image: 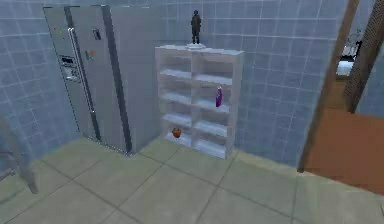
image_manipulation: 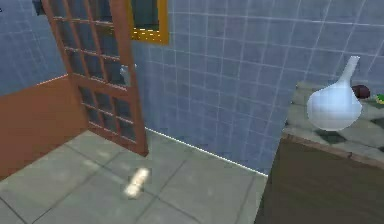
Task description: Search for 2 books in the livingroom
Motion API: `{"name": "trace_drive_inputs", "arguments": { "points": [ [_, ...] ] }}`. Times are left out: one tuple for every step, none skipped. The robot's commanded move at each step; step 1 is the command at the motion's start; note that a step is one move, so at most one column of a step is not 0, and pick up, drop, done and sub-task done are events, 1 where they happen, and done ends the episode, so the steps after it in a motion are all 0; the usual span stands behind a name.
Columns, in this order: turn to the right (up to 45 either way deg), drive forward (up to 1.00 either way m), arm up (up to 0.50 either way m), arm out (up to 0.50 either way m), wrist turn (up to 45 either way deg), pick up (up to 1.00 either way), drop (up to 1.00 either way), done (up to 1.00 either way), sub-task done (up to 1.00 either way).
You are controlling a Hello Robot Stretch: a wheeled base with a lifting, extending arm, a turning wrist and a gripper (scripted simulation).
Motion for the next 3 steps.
{"name": "trace_drive_inputs", "arguments": {
  "points": [
    [42.0,0.00,0.00,0.00,0.0,0.00,0.00,0.00,0.00],
    [0.0,1.00,0.00,0.00,0.0,0.00,0.00,0.00,0.00],
    [3.0,0.00,0.00,0.00,0.0,0.00,0.00,0.00,0.00]
  ]
}}
